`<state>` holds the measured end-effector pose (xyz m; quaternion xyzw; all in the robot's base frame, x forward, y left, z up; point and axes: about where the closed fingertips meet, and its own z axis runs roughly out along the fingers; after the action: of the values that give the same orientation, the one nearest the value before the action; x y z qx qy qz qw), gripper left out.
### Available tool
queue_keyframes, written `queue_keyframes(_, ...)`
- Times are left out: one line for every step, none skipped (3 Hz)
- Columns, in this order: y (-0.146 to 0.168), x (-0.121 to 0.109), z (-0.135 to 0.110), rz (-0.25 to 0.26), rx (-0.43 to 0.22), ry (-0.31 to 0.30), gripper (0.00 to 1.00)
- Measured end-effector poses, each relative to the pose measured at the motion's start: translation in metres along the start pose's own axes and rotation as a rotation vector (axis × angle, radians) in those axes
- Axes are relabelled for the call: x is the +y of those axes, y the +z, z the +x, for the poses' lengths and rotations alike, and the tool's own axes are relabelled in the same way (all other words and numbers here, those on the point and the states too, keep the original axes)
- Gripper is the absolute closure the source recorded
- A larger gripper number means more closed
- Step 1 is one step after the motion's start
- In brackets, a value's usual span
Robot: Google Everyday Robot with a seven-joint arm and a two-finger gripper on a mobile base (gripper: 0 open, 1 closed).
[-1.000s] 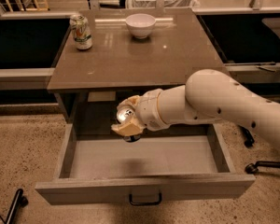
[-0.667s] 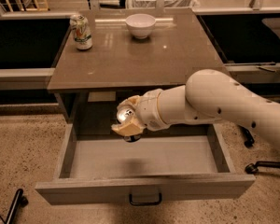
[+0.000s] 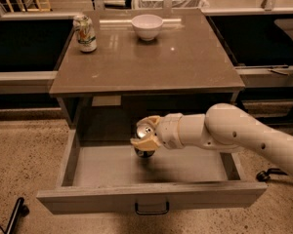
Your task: Place pepsi can into top drawer
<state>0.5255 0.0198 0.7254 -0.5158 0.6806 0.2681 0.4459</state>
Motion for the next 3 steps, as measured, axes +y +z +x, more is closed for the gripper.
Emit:
queue_keyframes(0.011,-0.011,0.031,-0.004,-0.002,0.047,1.0)
queue_keyframes(0.02,-0.015,0.049,-0.023,0.063,0.062,0.82)
queue_keyframes(0.021,-0.015,0.052,-0.025,0.069,0.067,0.59)
